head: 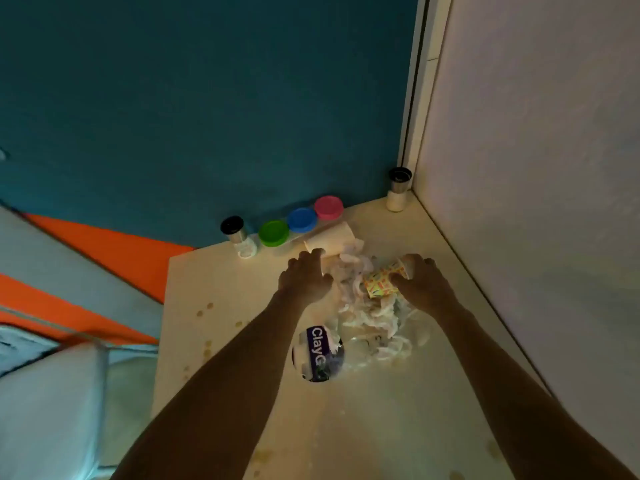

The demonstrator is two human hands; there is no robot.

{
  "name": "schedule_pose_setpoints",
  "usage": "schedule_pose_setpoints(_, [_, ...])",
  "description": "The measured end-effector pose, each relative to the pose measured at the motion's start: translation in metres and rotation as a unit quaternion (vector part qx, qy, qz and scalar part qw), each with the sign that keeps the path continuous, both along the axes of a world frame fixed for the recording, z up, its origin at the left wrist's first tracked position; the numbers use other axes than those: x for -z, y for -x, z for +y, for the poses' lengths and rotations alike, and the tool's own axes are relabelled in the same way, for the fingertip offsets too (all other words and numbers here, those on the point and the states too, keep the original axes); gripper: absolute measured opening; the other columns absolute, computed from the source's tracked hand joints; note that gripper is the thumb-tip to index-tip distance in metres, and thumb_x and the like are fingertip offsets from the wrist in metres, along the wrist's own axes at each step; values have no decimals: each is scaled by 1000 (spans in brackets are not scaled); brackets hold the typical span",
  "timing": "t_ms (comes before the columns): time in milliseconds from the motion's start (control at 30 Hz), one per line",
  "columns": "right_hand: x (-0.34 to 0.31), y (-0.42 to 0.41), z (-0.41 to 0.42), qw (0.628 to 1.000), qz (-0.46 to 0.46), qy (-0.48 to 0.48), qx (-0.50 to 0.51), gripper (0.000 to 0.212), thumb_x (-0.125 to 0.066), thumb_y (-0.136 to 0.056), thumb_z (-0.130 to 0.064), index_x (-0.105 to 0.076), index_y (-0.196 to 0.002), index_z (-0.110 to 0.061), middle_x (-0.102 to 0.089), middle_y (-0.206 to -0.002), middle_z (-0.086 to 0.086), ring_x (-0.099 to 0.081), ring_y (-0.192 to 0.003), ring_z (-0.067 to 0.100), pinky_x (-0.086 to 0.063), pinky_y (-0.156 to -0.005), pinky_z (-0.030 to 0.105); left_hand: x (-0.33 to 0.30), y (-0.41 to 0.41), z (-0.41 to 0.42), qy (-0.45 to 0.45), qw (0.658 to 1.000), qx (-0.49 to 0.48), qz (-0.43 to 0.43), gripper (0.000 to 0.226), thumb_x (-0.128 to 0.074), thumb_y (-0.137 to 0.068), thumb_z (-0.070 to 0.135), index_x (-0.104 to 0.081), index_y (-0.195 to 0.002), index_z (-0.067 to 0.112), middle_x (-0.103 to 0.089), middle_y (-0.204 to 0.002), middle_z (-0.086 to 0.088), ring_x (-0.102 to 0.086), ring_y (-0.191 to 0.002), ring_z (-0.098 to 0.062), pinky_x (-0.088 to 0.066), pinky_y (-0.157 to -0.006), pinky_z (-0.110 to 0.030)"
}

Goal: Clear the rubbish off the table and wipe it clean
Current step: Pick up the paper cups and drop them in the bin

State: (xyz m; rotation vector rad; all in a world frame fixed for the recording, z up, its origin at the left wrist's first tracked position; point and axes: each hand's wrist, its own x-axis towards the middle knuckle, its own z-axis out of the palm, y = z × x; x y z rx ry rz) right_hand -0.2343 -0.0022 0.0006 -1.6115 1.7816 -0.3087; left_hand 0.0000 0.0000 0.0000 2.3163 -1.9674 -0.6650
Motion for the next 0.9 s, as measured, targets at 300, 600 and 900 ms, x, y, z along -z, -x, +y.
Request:
schedule_pose_setpoints(300, [47, 4, -32, 1000, -16, -18, 3, 58, -59, -84, -50, -49, -136, -29, -63, -127, 2, -57, -119, 29, -48, -97, 42, 56, -8, -91, -50, 998, 14, -32, 72, -56, -97, 37, -21, -157, 21, -29, -159, -11, -31, -142, -35, -39, -110, -49])
schedule_pose_setpoints(600, [50, 13, -47, 991, -130, 31, -5, 19, -68, -89, -25, -71, -107, -20, -66, -89, -8, -57, -75, -6, -39, -64, 6, 92, 4, -122, -12, 984, 38, -171, 77, -60, -94, 35, -19, -156, 17, -27, -160, -10, -27, -144, -38, -37, -109, -52])
schedule_pose_setpoints(900, [40, 17, -48, 946, -317, -43, 43, 16, -59, -96, -15, -74, -102, -19, -75, -91, 2, -70, -88, 17, -54, -78, 34, 103, 5, -124, -9, 971, 22, -236, 81, -74, -81, 40, -33, -143, 9, -37, -144, -18, -47, -123, -34, -44, -98, -43])
